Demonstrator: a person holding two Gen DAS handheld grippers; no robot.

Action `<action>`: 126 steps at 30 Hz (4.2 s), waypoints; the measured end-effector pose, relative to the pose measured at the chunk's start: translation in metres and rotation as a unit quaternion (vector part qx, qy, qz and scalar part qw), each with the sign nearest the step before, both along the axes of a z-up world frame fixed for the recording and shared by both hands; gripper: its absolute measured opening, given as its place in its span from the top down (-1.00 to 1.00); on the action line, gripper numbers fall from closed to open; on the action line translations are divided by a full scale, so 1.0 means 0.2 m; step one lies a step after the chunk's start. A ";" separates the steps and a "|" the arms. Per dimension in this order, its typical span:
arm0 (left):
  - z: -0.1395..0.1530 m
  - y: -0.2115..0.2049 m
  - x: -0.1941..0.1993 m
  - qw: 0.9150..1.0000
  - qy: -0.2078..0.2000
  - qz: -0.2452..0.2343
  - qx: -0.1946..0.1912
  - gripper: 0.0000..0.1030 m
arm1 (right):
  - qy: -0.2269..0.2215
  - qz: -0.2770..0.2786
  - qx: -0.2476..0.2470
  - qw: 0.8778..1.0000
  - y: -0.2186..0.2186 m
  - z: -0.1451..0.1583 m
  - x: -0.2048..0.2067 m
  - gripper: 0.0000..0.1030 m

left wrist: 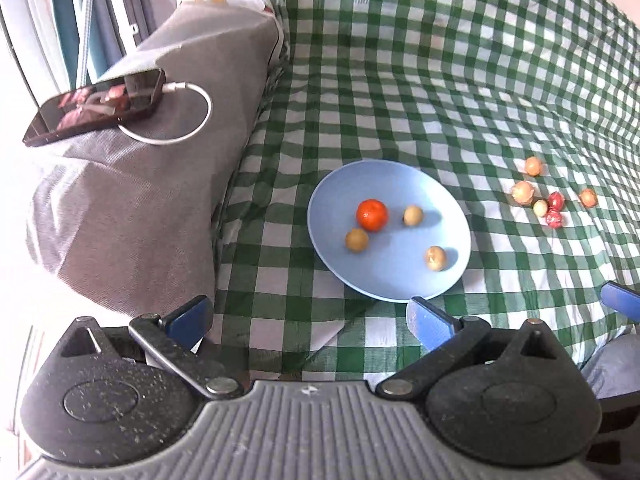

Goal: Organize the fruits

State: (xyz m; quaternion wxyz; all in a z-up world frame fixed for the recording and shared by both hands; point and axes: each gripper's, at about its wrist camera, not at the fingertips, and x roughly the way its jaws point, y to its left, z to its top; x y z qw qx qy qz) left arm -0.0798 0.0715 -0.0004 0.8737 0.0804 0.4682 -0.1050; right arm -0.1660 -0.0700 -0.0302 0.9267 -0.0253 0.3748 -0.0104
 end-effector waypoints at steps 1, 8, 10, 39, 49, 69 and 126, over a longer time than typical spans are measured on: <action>0.01 -0.01 -0.01 1.000 -0.001 -0.001 0.000 -0.99 | -0.005 -0.002 -0.001 1.000 0.00 0.01 -0.02 -0.98; 0.06 -0.04 -0.08 1.000 -0.011 -0.013 0.005 -0.99 | -0.025 -0.011 0.000 1.000 0.00 0.06 -0.10 -0.99; 0.07 -0.04 -0.10 1.000 -0.015 -0.015 0.008 -0.99 | -0.029 -0.013 0.001 0.999 -0.01 0.07 -0.11 -0.99; 0.05 -0.13 -0.09 0.999 -0.004 -0.031 0.038 -0.99 | -0.029 -0.031 0.033 0.999 -0.08 0.04 -0.11 -0.99; 0.01 -0.25 -0.03 0.997 0.008 -0.044 0.060 -0.99 | -0.034 -0.105 0.059 0.992 -0.29 -0.04 -0.08 -0.99; -0.35 -1.15 0.45 0.988 0.028 -0.137 0.072 -1.00 | -0.005 -0.237 0.005 0.971 -1.19 -0.67 0.35 -0.98; 0.05 -0.58 0.14 0.987 0.018 -0.156 0.028 0.17 | -0.126 -0.152 0.017 0.980 -0.82 -0.14 -0.05 0.38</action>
